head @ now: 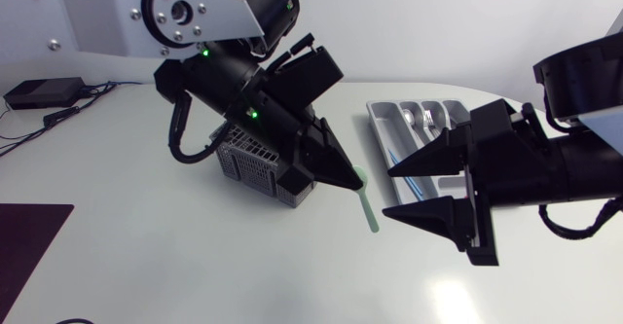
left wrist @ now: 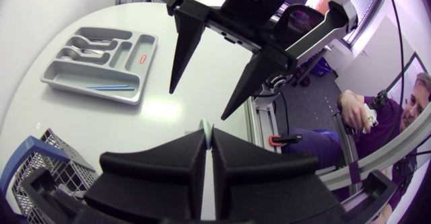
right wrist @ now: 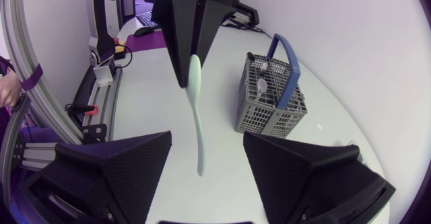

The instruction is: Unload the cutlery basket into the drawer organizer.

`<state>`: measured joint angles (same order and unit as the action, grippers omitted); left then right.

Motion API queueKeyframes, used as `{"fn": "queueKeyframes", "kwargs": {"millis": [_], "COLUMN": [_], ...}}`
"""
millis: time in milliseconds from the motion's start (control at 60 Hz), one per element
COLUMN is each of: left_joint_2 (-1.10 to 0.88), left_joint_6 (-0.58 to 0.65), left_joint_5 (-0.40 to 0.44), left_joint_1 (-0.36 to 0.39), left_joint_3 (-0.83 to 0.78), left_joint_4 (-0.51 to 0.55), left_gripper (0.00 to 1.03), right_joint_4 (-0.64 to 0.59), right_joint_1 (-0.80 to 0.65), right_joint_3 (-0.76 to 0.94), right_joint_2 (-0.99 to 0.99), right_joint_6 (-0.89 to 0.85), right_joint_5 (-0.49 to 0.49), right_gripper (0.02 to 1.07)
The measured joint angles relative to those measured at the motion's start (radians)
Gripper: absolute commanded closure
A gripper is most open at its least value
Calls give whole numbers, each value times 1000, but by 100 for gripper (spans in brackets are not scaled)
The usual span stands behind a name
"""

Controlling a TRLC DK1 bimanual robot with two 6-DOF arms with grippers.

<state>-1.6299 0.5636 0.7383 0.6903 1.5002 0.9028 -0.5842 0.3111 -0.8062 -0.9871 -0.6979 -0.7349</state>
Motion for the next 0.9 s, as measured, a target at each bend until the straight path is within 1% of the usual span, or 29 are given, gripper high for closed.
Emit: {"fn": "queueKeyframes", "kwargs": {"millis": [33,83,150,200,250,433,517,567,633,667,900], "left_joint_2": [0,-1,-4,-7,-11,-29,-34,-35,-35,-35,-36], "left_joint_6": [7,16,22,25,26,40,41,43,43,43,43], "left_joint_5": [4,11,14,14,14,27,36,40,42,43,43], "left_joint_1": [0,0,-1,-1,-1,-1,-1,0,0,0,0], "left_joint_3": [1,6,16,24,31,51,51,51,51,51,51], "left_joint_4": [4,13,19,23,25,42,43,45,49,50,50], "left_gripper": [100,100,100,100,100,100,100,100,100,100,100], "right_joint_4": [-6,-18,-23,-26,-27,-27,-30,-30,-31,-30,-29], "right_joint_1": [0,2,5,9,11,22,27,28,29,29,32], "right_joint_3": [-8,-17,-21,-21,-21,-24,-24,-24,-24,-24,-24], "right_joint_2": [-8,-20,-35,-44,-53,-74,-81,-85,-91,-92,-93], "right_joint_6": [-6,-14,-22,-30,-37,-56,-66,-67,-72,-74,-74], "right_joint_5": [-3,-8,-24,-28,-29,-40,-47,-47,-53,-55,-59], "right_gripper": [38,45,50,58,61,63,66,71,72,75,78]}}
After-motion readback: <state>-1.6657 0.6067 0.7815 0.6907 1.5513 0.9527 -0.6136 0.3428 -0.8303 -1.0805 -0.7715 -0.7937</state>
